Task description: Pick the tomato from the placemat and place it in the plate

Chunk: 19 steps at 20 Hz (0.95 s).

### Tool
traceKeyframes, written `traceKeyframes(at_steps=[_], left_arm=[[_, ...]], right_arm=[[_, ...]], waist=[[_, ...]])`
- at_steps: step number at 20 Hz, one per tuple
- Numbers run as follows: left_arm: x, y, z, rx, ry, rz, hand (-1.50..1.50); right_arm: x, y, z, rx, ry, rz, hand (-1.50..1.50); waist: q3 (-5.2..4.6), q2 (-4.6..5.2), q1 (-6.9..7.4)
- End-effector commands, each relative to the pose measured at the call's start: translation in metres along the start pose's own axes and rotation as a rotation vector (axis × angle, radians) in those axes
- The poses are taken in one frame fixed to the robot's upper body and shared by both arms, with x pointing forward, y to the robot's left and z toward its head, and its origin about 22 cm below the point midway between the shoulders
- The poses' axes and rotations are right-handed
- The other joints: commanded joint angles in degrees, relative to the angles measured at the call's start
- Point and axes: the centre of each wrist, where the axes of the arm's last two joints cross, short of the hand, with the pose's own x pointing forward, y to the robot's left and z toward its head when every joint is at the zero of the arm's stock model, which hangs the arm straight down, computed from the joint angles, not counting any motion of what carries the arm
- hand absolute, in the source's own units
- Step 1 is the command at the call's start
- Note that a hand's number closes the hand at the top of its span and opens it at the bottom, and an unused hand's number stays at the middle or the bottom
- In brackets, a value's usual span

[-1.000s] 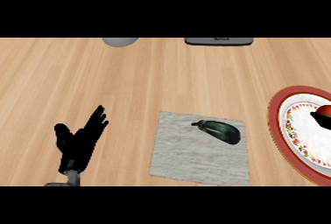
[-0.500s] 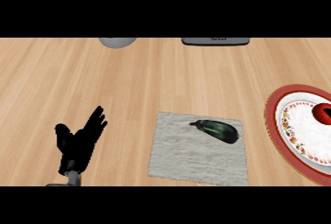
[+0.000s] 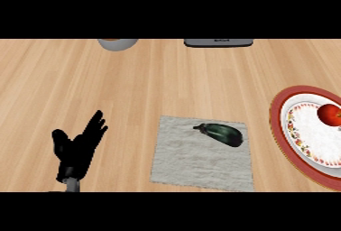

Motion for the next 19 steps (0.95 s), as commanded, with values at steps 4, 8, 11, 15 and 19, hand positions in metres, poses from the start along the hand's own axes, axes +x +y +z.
traceKeyframes(at_steps=[4, 8, 11, 15, 19], left_arm=[[-0.013, -0.009, -0.005, 0.014, 0.03, 0.014, 0.0], [-0.013, -0.006, 0.011, 0.005, 0.043, -0.011, 0.0], [-0.021, -0.012, -0.009, -0.015, 0.038, 0.001, 0.0], [0.003, 0.011, -0.008, -0.021, 0.043, -0.003, 0.0], [-0.017, -0.009, -0.008, -0.018, 0.039, -0.002, 0.0]], right_arm=[[-0.004, -0.048, 0.066, 0.133, -0.013, -0.004, -1.5], [0.002, -0.072, 0.09, 0.142, 0.015, 0.092, -1.5], [-0.003, -0.067, 0.115, 0.151, 0.013, 0.097, -1.5], [-0.007, -0.073, 0.139, 0.166, 0.038, 0.129, -1.5], [0.002, -0.083, 0.154, 0.153, 0.014, 0.129, -1.5]], waist=[[-0.21, 0.27, -0.16], [-0.18, 0.27, 0.29], [-0.18, 0.4, 0.2], [-0.15, 0.38, 0.45], [-0.15, 0.38, 0.4]])
